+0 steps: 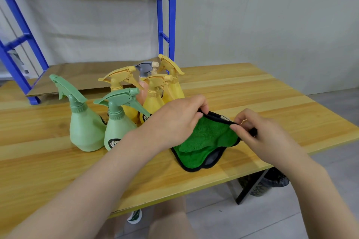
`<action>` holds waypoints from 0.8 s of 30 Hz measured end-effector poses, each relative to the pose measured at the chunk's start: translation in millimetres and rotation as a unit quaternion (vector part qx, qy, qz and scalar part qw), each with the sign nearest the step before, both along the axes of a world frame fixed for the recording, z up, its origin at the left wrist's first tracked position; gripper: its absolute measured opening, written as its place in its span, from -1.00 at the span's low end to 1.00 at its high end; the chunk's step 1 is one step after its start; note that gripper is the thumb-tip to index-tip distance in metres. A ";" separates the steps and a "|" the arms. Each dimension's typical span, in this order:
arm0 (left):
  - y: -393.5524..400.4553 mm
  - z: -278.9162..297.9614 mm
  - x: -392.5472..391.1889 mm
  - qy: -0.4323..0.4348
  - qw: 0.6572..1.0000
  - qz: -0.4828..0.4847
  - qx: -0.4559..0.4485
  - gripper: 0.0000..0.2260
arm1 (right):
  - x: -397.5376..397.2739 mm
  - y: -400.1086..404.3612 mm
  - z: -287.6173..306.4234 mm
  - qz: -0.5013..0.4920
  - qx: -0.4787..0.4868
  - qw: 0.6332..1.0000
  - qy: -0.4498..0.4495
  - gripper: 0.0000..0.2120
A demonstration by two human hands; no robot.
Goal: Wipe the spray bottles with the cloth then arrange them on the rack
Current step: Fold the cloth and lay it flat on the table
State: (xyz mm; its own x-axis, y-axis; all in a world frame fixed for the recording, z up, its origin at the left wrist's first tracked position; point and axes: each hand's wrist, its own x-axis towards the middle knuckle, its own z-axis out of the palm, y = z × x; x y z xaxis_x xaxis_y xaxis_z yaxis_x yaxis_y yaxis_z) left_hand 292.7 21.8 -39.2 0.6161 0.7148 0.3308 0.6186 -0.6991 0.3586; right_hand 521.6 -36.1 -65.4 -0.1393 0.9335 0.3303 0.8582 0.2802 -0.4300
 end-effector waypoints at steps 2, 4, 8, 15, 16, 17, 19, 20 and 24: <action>0.2 3.0 1.3 0.005 1.000 0.004 0.012 -0.93 | 0.1 1.1 0.9 -0.009 0.013 1.000 0.008 -0.92; -0.7 9.4 3.8 0.007 1.000 0.009 0.029 -0.92 | 1.8 4.5 3.1 -0.021 0.026 0.999 0.021 -0.94; 9.2 29.8 17.0 0.020 0.995 0.039 0.088 -0.88 | 7.4 21.9 22.8 -0.025 0.009 0.999 0.021 -0.77; 76.9 70.3 43.4 0.084 0.981 0.083 0.156 -0.79 | 21.2 76.0 82.0 -0.036 0.044 0.987 -0.153 -0.86; 82.9 80.5 45.7 0.078 0.979 0.089 0.167 -0.80 | 21.4 81.7 91.3 -0.044 0.073 0.984 -0.156 -0.85; 87.1 90.4 47.0 0.065 0.978 0.095 0.177 -0.81 | 20.9 84.9 100.5 -0.054 0.103 0.981 -0.157 -0.83; 91.2 107.0 47.7 0.040 0.974 0.103 0.199 -0.83 | 20.9 86.4 117.1 -0.075 0.146 0.975 -0.150 -0.82; 91.0 111.5 47.5 0.033 0.972 0.103 0.209 -0.83 | 21.3 84.8 122.8 -0.079 0.157 0.974 -0.141 -0.81; 74.4 96.5 42.0 0.053 0.974 0.072 0.209 -0.86 | 19.5 65.7 121.1 -0.055 0.131 0.982 -0.122 -0.76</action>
